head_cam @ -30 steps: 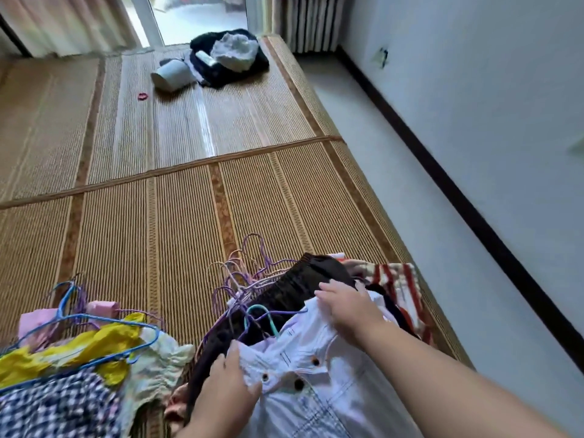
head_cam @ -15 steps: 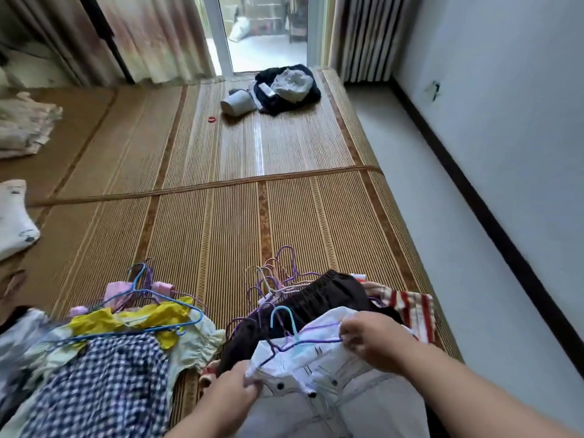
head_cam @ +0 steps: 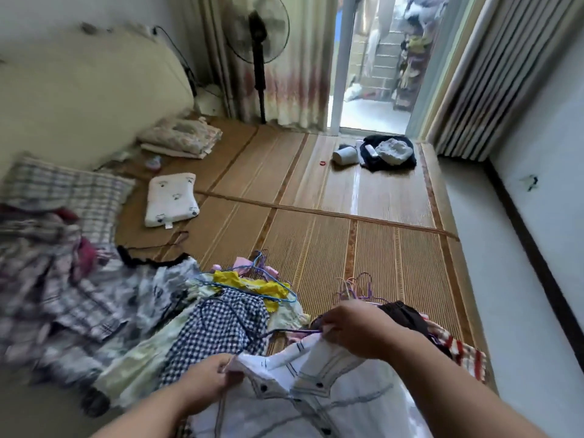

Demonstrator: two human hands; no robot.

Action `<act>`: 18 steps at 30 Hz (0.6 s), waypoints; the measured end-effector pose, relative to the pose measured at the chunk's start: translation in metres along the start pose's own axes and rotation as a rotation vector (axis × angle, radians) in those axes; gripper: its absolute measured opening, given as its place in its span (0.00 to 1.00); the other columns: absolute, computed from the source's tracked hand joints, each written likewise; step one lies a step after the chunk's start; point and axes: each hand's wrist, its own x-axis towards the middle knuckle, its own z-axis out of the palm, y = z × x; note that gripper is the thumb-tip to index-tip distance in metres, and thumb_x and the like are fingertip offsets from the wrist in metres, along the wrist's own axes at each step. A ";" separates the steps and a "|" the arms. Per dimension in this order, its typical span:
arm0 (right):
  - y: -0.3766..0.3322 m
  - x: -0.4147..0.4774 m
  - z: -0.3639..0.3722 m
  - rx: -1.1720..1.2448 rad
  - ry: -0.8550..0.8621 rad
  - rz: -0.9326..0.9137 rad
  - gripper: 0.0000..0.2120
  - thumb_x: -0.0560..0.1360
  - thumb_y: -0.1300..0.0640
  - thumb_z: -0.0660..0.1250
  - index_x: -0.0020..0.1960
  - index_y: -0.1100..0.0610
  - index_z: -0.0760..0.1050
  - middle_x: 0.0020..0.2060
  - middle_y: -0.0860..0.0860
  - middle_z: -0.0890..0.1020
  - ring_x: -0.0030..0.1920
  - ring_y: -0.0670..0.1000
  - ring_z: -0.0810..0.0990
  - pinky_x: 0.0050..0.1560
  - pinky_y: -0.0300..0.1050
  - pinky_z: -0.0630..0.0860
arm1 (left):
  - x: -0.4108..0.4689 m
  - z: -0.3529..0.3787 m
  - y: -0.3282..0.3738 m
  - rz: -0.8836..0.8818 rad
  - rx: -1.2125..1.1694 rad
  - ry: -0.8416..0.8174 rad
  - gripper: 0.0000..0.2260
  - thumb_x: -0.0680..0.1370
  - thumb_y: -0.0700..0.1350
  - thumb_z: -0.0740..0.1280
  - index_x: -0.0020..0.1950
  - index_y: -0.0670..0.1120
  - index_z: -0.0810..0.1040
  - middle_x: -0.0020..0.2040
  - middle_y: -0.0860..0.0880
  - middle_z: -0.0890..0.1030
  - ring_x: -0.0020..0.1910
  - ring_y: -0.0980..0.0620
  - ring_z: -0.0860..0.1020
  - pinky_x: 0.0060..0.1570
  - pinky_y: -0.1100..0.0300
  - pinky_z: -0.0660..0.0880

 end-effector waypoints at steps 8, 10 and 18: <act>-0.208 0.082 -0.012 0.041 0.176 -0.142 0.05 0.72 0.51 0.64 0.46 0.48 0.77 0.36 0.49 0.79 0.38 0.52 0.76 0.40 0.43 0.71 | -0.158 -0.153 -0.098 0.027 -0.110 0.453 0.10 0.74 0.62 0.62 0.44 0.61 0.80 0.40 0.60 0.82 0.39 0.70 0.76 0.38 0.73 0.69; -0.262 0.099 -0.009 0.093 0.195 -0.184 0.05 0.72 0.52 0.65 0.45 0.48 0.79 0.36 0.48 0.80 0.39 0.51 0.78 0.41 0.42 0.72 | -0.200 -0.187 -0.125 0.022 -0.129 0.600 0.15 0.72 0.69 0.61 0.43 0.61 0.81 0.41 0.62 0.83 0.42 0.67 0.78 0.43 0.68 0.72; -0.451 0.159 0.013 0.306 0.212 -0.419 0.01 0.71 0.52 0.71 0.43 0.47 0.80 0.29 0.37 0.77 0.35 0.31 0.75 0.34 0.24 0.67 | -0.339 -0.301 -0.211 -0.079 -0.057 1.034 0.13 0.74 0.61 0.64 0.40 0.54 0.80 0.36 0.52 0.82 0.36 0.64 0.77 0.38 0.63 0.70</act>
